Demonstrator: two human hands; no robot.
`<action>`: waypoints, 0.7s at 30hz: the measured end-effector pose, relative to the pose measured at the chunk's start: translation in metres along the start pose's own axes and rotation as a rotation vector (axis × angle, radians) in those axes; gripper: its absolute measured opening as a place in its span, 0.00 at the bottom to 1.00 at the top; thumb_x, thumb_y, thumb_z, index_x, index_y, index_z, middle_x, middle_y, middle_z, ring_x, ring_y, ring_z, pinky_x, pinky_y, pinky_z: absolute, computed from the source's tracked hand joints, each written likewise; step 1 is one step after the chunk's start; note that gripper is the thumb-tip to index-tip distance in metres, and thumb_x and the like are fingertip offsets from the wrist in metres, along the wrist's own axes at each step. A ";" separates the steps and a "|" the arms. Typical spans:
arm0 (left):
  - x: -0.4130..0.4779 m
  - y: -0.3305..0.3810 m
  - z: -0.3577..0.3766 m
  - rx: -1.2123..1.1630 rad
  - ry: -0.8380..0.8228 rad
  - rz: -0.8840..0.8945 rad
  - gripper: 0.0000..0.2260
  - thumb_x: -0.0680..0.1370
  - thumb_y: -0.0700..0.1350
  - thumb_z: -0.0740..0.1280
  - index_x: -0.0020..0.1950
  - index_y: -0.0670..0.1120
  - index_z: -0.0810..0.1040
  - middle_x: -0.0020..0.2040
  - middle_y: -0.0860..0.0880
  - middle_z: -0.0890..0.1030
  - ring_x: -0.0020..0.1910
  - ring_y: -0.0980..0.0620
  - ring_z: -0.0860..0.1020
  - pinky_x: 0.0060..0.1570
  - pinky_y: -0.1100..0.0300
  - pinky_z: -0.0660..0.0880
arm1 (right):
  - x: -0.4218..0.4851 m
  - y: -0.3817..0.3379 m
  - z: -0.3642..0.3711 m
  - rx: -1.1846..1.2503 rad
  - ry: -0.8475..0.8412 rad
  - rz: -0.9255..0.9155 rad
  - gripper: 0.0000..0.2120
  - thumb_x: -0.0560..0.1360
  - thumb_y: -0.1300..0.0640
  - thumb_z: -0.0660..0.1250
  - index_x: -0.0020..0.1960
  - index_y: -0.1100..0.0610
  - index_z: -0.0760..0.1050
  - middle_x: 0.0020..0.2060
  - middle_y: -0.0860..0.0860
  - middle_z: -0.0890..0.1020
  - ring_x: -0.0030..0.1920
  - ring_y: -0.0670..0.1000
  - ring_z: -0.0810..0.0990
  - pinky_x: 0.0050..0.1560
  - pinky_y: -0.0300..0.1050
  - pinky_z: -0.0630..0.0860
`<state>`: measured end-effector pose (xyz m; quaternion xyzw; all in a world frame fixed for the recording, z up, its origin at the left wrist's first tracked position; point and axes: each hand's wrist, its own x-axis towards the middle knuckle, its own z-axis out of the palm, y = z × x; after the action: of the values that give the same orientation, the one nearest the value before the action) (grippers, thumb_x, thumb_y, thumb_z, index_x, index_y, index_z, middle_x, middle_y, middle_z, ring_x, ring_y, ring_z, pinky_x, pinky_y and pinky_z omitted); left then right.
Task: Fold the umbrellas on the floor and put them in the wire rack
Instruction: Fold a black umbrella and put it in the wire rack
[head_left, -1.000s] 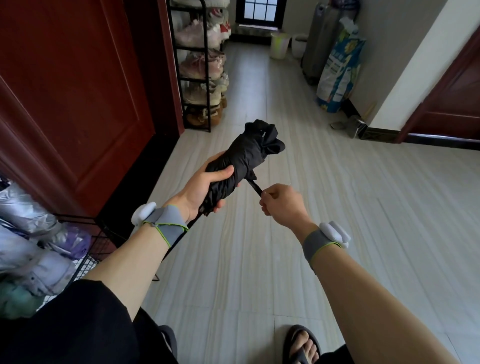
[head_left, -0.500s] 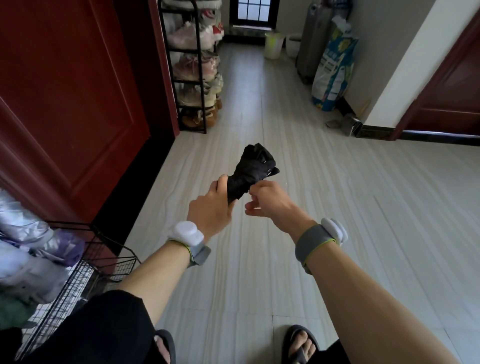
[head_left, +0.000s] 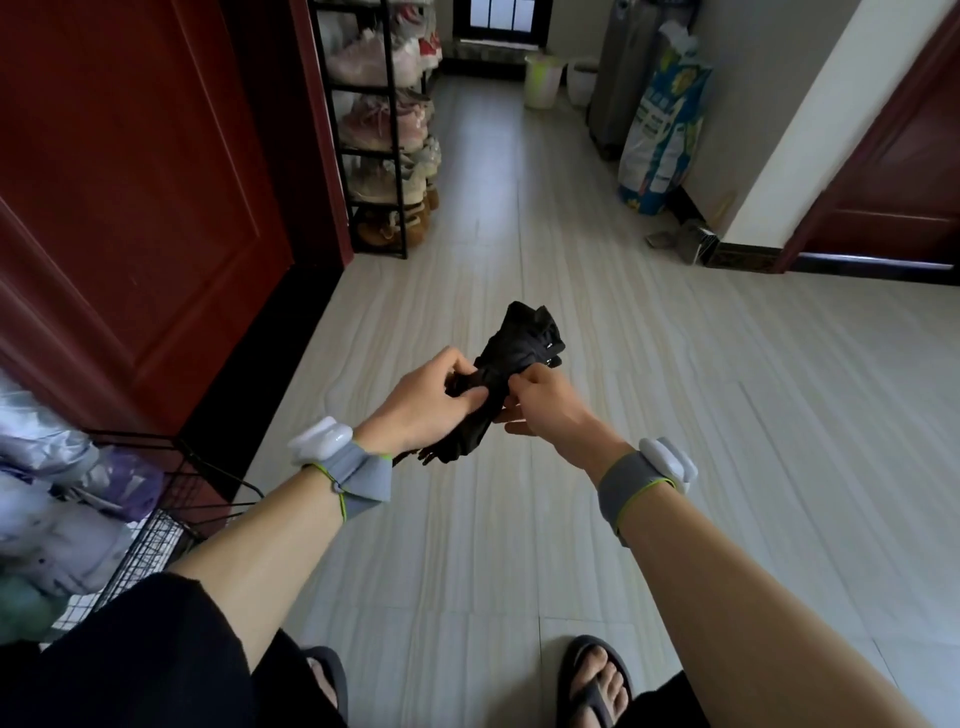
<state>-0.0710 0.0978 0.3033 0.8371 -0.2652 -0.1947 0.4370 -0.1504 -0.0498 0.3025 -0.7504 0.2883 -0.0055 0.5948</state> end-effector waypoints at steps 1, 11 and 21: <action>0.003 -0.003 -0.004 -0.027 0.016 -0.016 0.11 0.77 0.50 0.74 0.53 0.51 0.75 0.49 0.53 0.80 0.49 0.49 0.81 0.51 0.55 0.76 | 0.000 0.000 0.001 -0.007 -0.015 -0.022 0.09 0.86 0.57 0.55 0.54 0.59 0.72 0.45 0.53 0.80 0.46 0.53 0.84 0.56 0.54 0.81; 0.006 -0.006 -0.007 -0.015 -0.121 -0.231 0.18 0.64 0.54 0.75 0.50 0.50 0.81 0.41 0.47 0.86 0.41 0.45 0.84 0.47 0.49 0.83 | -0.003 -0.004 0.010 -0.165 -0.025 -0.166 0.08 0.85 0.57 0.56 0.57 0.55 0.73 0.46 0.50 0.80 0.43 0.48 0.82 0.45 0.46 0.78; 0.019 -0.006 0.010 0.240 0.157 -0.291 0.15 0.70 0.56 0.67 0.53 0.53 0.74 0.44 0.50 0.82 0.41 0.47 0.81 0.48 0.51 0.81 | -0.007 -0.010 0.007 -0.323 -0.012 -0.211 0.12 0.84 0.57 0.55 0.43 0.52 0.70 0.37 0.50 0.80 0.34 0.45 0.82 0.41 0.42 0.79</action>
<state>-0.0602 0.0821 0.2912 0.9253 -0.1280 -0.1570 0.3207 -0.1499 -0.0391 0.3120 -0.8623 0.2015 -0.0172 0.4643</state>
